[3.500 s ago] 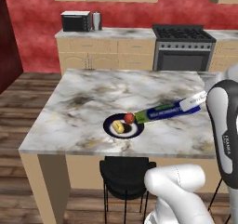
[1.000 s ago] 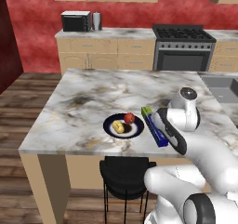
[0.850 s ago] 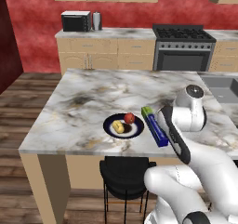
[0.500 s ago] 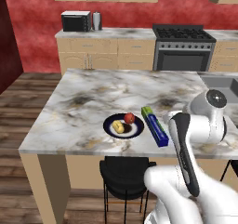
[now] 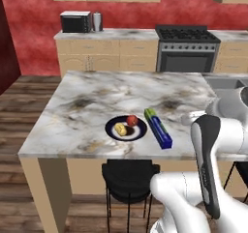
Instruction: Retrieve the tupperware and aluminum foil from the cabinet and place them on the dining counter near the plate with potato and onion to prepare for storing leftovers.
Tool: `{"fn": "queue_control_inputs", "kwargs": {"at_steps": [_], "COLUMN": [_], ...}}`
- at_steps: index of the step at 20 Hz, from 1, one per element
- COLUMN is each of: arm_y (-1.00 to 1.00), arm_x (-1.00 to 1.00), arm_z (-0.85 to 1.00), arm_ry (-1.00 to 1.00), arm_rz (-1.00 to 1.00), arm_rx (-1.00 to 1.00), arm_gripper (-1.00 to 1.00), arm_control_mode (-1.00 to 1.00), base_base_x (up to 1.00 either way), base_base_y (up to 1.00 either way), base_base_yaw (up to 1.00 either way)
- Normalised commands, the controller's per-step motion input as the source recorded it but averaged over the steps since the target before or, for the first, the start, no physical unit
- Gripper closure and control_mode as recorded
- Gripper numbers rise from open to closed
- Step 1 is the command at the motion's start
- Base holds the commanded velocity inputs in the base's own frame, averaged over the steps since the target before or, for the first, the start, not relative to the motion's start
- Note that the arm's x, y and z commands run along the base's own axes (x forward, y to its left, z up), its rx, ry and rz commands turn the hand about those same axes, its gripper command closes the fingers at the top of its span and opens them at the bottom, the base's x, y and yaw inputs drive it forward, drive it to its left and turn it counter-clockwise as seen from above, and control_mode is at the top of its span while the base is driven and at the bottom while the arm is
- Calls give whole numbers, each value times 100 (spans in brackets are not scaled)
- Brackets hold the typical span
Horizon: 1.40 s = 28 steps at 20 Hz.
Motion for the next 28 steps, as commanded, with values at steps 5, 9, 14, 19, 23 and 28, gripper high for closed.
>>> {"fn": "queue_control_inputs", "kwargs": {"at_steps": [5, 9, 14, 19, 23, 28], "arm_y": [0, 0, 0, 0, 0, 0], "arm_x": [0, 0, 0, 0, 0, 0], "arm_z": [0, 0, 0, 0, 0, 0], "arm_ry": [0, 0, 0, 0, 0, 0], "arm_rz": [0, 0, 0, 0, 0, 0], "arm_rx": [0, 0, 0, 0, 0, 0], "arm_gripper": [-100, -100, -100, -100, -100, -100], "arm_control_mode": [100, 100, 100, 100, 100, 100], "base_base_x": [-55, 0, 0, 0, 3, 27], "base_base_y": [-85, -87, -70, -67, -76, -68], "base_base_yaw": [-52, -75, -79, -77, -75, -69]}}
